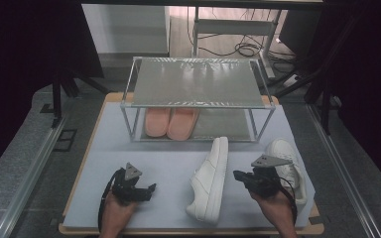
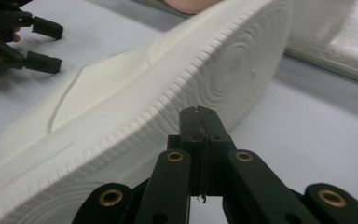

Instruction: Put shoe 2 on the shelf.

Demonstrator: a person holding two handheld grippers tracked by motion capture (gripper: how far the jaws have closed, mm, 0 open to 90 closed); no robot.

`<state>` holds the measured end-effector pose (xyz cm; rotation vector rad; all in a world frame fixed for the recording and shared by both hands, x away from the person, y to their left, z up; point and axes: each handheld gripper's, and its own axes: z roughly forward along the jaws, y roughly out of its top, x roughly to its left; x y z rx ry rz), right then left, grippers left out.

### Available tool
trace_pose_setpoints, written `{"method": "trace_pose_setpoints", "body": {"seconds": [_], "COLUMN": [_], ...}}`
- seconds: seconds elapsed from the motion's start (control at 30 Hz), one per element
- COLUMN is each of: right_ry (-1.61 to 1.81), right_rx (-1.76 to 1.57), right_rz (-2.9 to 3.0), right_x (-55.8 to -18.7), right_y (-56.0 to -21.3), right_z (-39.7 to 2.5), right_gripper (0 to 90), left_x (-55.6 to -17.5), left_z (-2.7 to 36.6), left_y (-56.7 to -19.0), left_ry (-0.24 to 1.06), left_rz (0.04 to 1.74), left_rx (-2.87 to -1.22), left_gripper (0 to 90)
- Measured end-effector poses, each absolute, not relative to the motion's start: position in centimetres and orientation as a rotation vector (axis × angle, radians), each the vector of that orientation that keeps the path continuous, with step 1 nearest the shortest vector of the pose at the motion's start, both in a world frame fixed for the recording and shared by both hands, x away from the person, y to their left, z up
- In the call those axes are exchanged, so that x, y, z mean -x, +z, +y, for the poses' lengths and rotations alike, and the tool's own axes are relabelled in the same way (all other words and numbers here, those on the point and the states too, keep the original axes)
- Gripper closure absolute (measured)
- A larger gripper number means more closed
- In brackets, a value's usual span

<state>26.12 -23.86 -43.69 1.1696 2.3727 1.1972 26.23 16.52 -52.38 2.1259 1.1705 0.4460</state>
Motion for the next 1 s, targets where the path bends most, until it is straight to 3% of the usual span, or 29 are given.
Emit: {"method": "trace_pose_setpoints", "body": {"seconds": [0.73, 1.0], "right_ry": [1.207, 1.234], "right_rx": [-1.078, -1.111], "right_rz": [2.422, 2.415], "right_x": [-26.8, -26.6], "right_y": [-43.5, -43.7], "right_z": [-20.3, -21.0], "right_gripper": [90.0, 90.0], "left_x": [-26.2, -26.2], "left_z": [16.5, 16.5], "left_y": [-52.4, -52.4], "left_ry": [0.446, 0.447], "left_rz": [1.17, 1.168], "left_rx": [-2.122, -2.127], "left_gripper": [13.1, 13.1]}}
